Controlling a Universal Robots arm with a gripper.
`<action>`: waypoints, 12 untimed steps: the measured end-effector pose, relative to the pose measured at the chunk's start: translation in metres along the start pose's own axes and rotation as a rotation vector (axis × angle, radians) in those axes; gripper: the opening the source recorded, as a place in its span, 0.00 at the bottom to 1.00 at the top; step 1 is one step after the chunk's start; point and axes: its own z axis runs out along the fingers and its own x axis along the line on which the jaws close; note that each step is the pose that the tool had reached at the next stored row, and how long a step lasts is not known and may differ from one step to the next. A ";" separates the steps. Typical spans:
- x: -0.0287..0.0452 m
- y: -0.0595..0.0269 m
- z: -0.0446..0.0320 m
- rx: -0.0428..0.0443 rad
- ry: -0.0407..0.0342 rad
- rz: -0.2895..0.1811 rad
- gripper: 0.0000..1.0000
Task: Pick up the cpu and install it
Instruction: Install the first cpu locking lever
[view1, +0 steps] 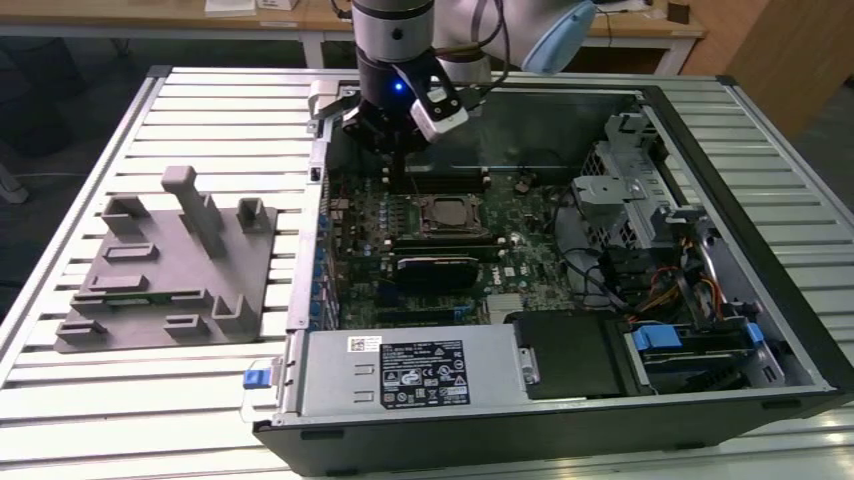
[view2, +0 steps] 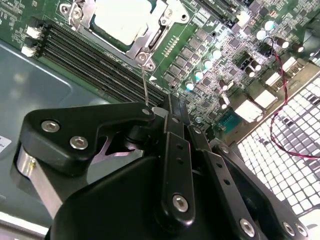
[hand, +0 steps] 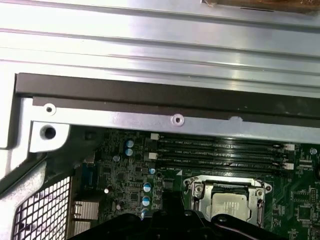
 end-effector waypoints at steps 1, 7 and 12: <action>0.0000 0.0004 0.0001 -0.0001 -0.0001 0.000 0.11; -0.0005 0.0053 0.0004 0.0001 -0.0003 0.000 0.11; -0.0086 0.0054 0.0007 0.0000 -0.0003 0.000 0.11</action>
